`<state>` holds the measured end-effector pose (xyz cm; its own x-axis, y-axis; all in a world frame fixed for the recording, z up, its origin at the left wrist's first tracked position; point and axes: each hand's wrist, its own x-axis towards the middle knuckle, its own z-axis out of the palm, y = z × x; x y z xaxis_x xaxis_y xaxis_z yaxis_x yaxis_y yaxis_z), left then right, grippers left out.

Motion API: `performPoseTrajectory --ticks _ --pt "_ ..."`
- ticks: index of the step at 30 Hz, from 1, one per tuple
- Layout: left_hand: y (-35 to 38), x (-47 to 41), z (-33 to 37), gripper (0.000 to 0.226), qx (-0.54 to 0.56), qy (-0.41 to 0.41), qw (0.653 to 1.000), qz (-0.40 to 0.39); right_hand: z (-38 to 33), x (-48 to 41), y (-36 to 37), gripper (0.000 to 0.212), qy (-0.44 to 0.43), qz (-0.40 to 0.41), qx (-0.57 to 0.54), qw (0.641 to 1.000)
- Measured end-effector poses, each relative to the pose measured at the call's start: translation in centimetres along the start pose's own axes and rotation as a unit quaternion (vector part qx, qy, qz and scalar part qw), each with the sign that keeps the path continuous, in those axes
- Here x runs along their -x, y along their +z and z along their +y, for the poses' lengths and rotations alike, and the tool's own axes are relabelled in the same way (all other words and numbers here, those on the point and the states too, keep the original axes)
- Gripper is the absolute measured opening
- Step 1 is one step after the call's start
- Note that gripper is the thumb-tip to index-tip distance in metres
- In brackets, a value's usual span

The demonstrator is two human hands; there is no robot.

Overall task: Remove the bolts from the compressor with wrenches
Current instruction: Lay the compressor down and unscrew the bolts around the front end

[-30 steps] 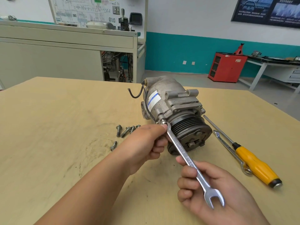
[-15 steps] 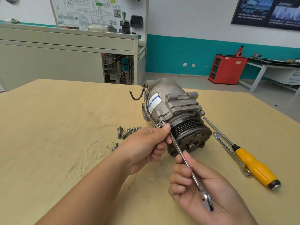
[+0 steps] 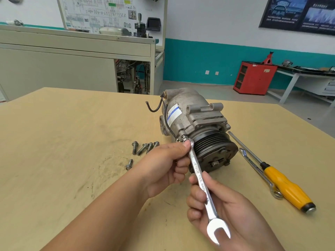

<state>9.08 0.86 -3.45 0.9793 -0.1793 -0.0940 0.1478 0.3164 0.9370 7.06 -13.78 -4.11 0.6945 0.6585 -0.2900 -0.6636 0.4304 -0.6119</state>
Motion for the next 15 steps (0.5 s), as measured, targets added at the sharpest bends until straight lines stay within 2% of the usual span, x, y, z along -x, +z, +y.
performPoseTrajectory --ticks 4,11,15 --pt "-0.3 -0.13 -0.01 0.035 -0.027 -0.003 1.0 0.005 0.2 -0.06 0.05 0.048 0.028 -0.033 -0.046 0.998" --pt "-0.32 -0.02 0.11 0.03 -0.007 -0.02 1.0 -0.012 0.44 -0.17 0.23 0.049 0.043 -0.024 -0.051 0.998" --pt "-0.04 0.07 0.28 0.044 -0.147 0.014 0.988 0.05 0.52 -0.17 0.19 0.042 0.034 0.021 -0.019 0.999"
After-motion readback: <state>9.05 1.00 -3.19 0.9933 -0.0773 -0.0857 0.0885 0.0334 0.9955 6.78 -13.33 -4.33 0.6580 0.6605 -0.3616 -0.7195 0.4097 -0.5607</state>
